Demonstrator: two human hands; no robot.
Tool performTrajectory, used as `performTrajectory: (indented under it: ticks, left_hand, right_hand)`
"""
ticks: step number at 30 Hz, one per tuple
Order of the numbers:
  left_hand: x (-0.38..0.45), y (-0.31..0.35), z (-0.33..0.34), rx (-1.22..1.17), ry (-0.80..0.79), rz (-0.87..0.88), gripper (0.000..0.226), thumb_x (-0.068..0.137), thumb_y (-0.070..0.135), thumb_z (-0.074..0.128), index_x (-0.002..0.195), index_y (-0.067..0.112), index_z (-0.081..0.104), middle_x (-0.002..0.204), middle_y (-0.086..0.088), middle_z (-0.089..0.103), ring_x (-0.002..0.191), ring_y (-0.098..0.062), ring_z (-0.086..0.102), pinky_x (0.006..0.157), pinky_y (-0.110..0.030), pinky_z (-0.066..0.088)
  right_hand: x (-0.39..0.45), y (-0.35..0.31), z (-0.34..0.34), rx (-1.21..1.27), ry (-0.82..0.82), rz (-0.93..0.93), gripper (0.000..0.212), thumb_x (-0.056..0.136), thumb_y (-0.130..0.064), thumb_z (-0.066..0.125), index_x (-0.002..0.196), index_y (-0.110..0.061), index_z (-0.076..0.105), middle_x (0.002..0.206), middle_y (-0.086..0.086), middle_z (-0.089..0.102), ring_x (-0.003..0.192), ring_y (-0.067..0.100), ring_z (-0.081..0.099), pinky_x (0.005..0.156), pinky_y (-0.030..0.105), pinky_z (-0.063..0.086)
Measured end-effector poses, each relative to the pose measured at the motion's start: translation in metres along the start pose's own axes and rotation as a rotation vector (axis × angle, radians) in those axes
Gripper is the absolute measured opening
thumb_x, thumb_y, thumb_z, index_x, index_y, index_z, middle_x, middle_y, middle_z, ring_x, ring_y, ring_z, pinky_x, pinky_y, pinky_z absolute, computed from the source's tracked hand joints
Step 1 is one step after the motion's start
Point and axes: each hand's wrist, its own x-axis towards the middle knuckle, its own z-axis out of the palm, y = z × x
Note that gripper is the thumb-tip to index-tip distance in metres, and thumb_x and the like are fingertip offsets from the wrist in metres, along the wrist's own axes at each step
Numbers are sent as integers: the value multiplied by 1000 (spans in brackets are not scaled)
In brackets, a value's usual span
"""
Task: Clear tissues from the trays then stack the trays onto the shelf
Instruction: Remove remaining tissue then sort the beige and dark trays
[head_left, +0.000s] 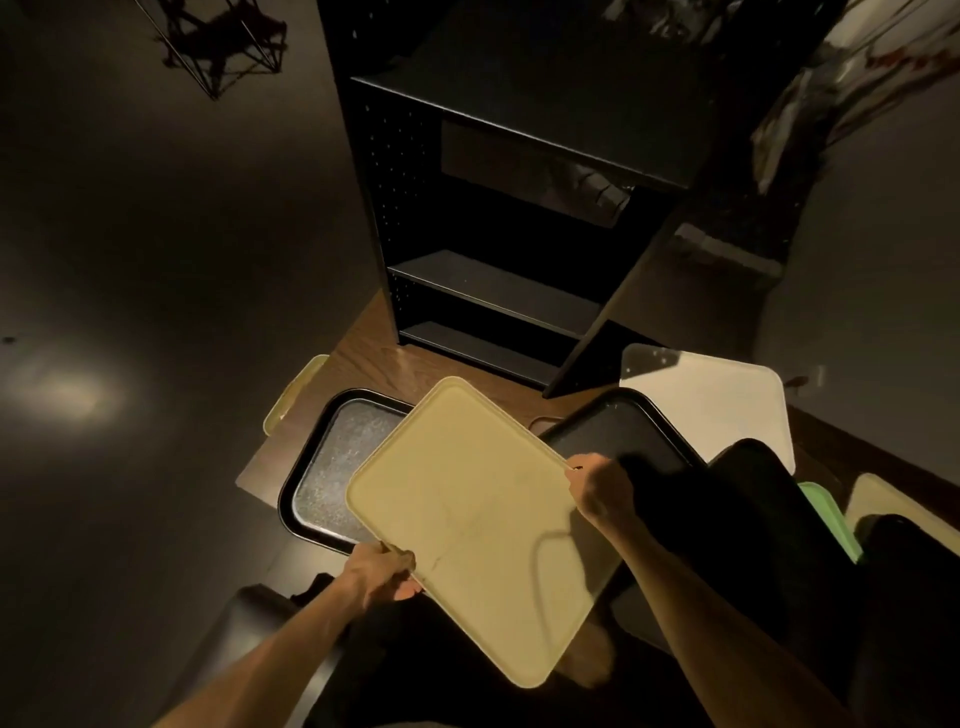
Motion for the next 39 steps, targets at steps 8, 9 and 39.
performTrajectory:
  ticks: [8, 9, 39]
  left_hand:
    - [9, -2, -4, 168, -2, 49, 20, 97, 12, 57, 105, -6, 58, 69, -18, 68, 43, -20, 64, 43, -28, 56]
    - [9, -1, -5, 185, 3, 54, 22, 97, 15, 57, 106, -6, 58, 73, -19, 69, 45, -21, 64, 44, -29, 57]
    - [-35, 33, 2, -190, 6, 298, 45, 100, 51, 39, 122, 16, 56, 110, -15, 66, 95, -32, 66, 63, -41, 61]
  right_hand:
    - [1, 1, 17, -185, -35, 131, 17, 84, -22, 71, 81, -13, 56, 76, 10, 60, 65, 27, 59, 47, 33, 51]
    - [0, 1, 17, -184, -31, 114, 17, 83, -22, 72, 85, -13, 59, 78, 10, 60, 67, 27, 59, 47, 33, 50]
    - [-25, -22, 1, -120, -83, 155, 17, 100, -13, 38, 94, -16, 54, 69, 4, 52, 64, 27, 62, 56, 28, 39]
